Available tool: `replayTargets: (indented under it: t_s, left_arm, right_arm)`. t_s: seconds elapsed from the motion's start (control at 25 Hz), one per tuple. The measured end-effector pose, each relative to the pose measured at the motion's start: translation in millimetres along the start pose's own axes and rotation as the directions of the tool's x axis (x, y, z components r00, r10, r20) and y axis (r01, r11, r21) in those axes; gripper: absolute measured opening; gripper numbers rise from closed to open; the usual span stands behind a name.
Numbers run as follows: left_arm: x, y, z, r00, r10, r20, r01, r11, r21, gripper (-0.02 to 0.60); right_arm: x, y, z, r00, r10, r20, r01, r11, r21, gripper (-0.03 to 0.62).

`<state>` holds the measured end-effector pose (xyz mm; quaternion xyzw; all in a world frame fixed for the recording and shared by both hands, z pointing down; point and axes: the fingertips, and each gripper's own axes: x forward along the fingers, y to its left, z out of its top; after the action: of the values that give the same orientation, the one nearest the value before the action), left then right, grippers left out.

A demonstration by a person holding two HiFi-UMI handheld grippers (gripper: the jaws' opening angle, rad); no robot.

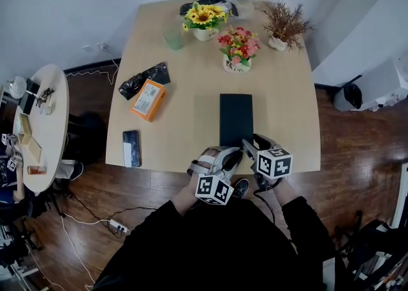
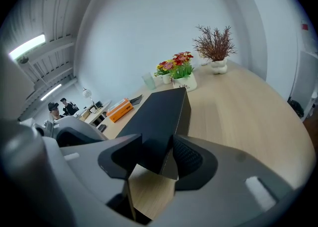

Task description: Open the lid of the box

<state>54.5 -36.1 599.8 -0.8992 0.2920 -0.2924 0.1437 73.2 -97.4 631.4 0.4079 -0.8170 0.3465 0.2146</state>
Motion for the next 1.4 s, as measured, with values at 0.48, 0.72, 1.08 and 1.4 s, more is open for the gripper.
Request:
replayTargets:
  t_s: [0.48,0.72,1.08,1.4]
  left_arm:
    - [-21,35,-79,0.992,-0.060,-0.115,-0.011,0.847,-0.532,0.219]
    - [-12,14,-83,0.981,-0.160,-0.112,0.096,0.893,-0.440,0.204]
    - [-4,19,-82,0.986,-0.139,-0.096,0.088,0.907,-0.411,0.138]
    - [-1,20,-82,0.987,-0.138,-0.083,0.086,0.887,-0.454,0.138]
  right_arm:
    - [9,74,-16,0.996,-0.065,-0.064,-0.013,0.591,-0.806,0.304]
    - [28,72,-26,0.983,-0.164,-0.080,0.019,0.526,-0.850,0.224]
    - [23,74,-23,0.985,-0.099,-0.139,-0.047,0.628,-0.777,0.176]
    - [4,78,-1,0.990,0.103,-0.101,-0.143,0.786,-0.601,0.176]
